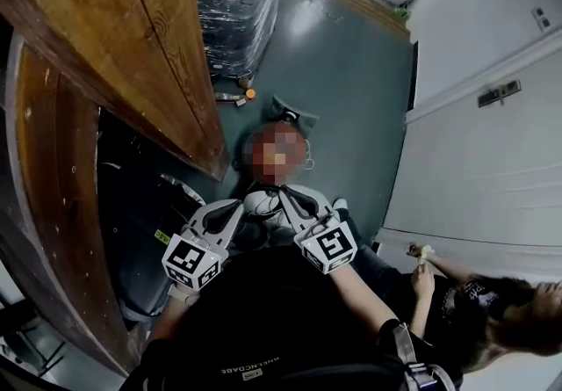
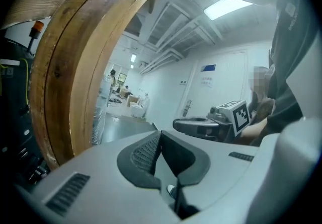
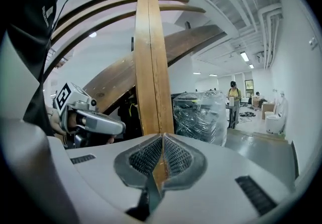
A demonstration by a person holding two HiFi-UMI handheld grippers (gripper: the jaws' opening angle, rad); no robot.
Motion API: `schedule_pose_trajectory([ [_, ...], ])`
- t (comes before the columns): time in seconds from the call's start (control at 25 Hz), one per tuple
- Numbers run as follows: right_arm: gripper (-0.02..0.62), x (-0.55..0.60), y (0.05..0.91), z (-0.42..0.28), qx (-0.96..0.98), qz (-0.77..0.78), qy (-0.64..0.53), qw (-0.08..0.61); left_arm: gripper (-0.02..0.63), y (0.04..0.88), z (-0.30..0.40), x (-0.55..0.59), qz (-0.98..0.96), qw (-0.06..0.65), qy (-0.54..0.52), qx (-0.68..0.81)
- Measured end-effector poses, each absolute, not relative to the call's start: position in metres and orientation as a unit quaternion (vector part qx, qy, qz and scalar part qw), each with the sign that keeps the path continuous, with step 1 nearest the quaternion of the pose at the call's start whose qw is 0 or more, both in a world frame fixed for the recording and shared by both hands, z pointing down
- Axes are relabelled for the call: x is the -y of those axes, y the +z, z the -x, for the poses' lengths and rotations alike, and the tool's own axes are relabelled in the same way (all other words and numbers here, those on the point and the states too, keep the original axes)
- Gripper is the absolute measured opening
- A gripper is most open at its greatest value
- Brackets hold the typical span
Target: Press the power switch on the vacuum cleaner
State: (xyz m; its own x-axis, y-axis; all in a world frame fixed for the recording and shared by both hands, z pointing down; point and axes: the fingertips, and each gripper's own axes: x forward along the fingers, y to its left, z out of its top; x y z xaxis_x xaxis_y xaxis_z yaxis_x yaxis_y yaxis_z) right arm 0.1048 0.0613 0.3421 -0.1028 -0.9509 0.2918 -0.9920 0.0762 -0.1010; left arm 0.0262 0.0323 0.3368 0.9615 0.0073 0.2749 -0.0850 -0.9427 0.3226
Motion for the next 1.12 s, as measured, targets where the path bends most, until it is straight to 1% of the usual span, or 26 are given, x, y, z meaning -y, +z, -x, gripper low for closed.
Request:
schedule_pose_trajectory([
  [0.24,0.028,-0.077,0.338,-0.115,0.705,-0.694,0.135,0.053,0.014,0.334,-0.032,-0.036,-0.978,0.161,0.135,-0.005],
  [0.4,0.028,-0.081,0.335,-0.114,0.706,-0.695,0.123,0.064,0.014,0.332,-0.037,-0.04,-0.978,0.159,0.135,-0.011],
  [1.12,0.028,-0.096,0.332,-0.144,0.7,-0.701,0.127,0.049,0.014,0.331,-0.059,-0.053,-0.978,0.162,0.133,-0.003],
])
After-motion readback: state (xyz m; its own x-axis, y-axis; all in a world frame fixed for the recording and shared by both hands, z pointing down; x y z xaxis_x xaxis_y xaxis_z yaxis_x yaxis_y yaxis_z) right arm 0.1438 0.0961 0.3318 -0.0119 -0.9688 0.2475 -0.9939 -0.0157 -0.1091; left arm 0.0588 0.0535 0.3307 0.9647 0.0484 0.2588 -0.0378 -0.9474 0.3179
